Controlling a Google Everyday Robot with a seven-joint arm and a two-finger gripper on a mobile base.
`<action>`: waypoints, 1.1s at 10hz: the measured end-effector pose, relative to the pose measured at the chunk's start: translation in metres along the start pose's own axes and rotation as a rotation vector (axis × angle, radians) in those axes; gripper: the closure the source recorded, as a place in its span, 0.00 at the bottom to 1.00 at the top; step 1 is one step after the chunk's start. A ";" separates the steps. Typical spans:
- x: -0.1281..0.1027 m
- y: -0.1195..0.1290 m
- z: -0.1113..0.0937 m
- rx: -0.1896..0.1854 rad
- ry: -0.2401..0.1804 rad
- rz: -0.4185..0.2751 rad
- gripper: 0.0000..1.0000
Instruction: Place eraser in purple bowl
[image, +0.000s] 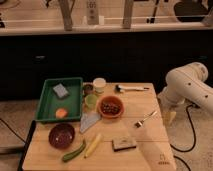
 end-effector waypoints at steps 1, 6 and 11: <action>0.000 0.000 0.000 0.000 0.000 0.000 0.20; 0.000 0.000 0.000 0.000 0.000 0.000 0.20; -0.001 0.029 0.001 -0.013 0.023 -0.032 0.20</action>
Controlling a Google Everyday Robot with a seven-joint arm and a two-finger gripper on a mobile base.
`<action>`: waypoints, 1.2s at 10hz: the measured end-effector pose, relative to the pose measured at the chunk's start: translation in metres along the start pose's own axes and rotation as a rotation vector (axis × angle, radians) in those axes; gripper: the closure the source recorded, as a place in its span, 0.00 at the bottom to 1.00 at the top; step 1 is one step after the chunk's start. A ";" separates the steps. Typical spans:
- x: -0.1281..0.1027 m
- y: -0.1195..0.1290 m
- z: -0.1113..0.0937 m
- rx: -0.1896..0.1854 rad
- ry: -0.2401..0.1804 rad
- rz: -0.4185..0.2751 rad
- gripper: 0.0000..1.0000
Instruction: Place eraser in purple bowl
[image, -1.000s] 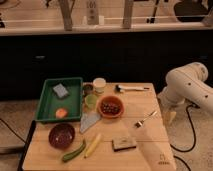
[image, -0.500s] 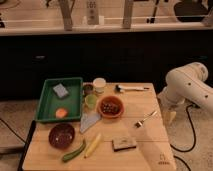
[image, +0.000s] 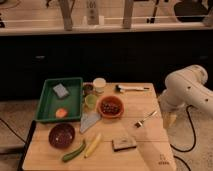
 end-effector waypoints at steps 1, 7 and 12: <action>0.001 0.012 -0.001 -0.003 0.008 -0.007 0.20; -0.006 0.048 -0.001 -0.018 0.021 -0.066 0.20; -0.018 0.070 0.003 -0.030 0.020 -0.117 0.20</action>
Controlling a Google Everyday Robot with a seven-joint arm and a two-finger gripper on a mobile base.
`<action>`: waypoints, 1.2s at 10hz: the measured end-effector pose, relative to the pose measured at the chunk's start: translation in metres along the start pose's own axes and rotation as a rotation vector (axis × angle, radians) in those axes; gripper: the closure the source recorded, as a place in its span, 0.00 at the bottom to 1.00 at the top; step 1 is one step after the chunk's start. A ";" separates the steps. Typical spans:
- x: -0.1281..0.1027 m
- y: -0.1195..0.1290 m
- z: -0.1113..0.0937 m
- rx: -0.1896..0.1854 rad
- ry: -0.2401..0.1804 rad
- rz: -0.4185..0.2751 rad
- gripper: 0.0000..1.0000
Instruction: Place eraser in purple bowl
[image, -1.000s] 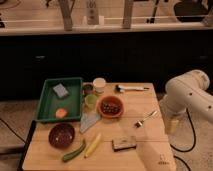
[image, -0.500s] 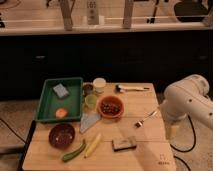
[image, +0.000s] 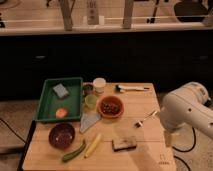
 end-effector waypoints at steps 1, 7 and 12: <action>-0.003 0.008 0.002 -0.002 -0.003 -0.011 0.20; -0.024 0.022 0.012 -0.018 -0.014 -0.078 0.20; -0.043 0.022 0.021 -0.024 -0.027 -0.136 0.20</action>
